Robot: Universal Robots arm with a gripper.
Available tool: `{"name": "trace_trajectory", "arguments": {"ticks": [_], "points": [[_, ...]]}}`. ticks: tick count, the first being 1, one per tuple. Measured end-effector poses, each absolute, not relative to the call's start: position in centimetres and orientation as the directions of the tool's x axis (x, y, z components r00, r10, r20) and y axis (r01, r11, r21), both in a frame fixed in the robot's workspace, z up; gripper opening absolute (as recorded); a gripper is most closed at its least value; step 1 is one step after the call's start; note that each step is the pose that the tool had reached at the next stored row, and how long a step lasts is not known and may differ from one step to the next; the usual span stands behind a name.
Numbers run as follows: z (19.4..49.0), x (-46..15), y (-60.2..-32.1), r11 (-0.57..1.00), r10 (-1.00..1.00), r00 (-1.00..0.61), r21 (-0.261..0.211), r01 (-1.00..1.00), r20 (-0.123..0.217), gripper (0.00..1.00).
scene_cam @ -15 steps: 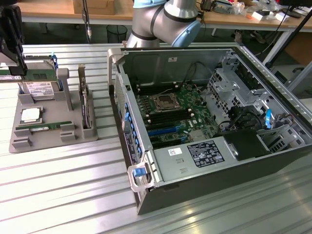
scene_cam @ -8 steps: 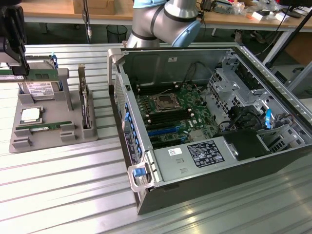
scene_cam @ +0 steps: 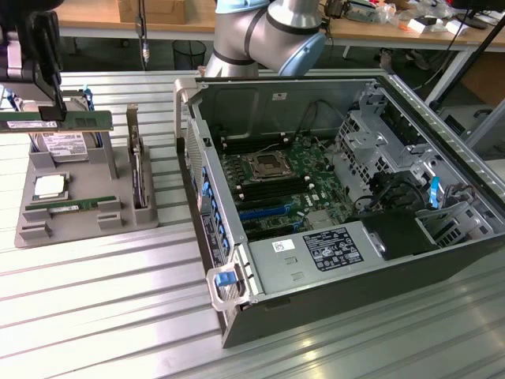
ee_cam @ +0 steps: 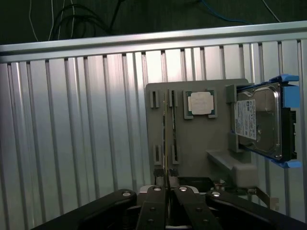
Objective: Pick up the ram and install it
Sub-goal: 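Pick up the ram and move it above insertion slot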
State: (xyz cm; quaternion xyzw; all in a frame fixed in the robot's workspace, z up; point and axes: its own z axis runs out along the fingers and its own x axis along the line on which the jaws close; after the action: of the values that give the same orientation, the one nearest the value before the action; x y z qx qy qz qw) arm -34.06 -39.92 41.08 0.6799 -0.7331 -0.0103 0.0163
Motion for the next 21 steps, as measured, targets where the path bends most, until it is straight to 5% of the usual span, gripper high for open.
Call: {"name": "trace_trajectory", "arguments": {"ticks": [21], "points": [[41.1, -28.9, -39.9, 0.075, -0.997, -0.075, 0.037, -0.996, 0.011, 0.13]]}}
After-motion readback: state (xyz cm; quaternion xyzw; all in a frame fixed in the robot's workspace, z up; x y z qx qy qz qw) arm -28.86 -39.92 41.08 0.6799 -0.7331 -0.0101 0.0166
